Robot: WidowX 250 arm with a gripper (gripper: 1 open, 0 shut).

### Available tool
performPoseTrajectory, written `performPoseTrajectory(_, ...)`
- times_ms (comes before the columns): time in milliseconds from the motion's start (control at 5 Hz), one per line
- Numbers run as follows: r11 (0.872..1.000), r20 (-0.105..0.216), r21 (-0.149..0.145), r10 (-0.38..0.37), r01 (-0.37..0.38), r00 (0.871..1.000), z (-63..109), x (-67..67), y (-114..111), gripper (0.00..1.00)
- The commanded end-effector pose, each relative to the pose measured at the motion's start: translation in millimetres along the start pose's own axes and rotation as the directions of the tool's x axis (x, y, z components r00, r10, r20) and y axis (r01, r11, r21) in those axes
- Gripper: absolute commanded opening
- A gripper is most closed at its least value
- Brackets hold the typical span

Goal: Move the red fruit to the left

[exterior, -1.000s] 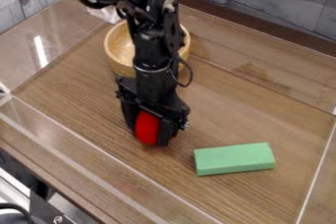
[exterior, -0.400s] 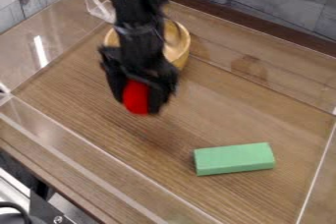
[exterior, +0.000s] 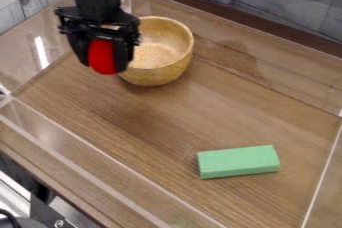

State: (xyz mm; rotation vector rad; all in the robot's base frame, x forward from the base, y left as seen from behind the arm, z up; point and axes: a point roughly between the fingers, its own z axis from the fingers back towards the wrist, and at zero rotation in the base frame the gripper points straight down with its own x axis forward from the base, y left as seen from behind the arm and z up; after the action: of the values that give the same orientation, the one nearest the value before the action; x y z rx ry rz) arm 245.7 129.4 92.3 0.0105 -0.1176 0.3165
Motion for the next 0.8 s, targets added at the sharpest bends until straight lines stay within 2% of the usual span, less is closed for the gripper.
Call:
performPoseTrajectory(0,1.0,0.051,0.018,-0.026,0.025,0.998,6.2,27.0,18,0.0)
performPoseTrajectory(200,0.999,0.041,0.02,-0.041,0.04,0.998,-1.0,39.4,36,0.0)
performPoseTrajectory(600,0.999,0.018,0.03,0.029,-0.03,0.999,-21.8,58.6,58,0.0)
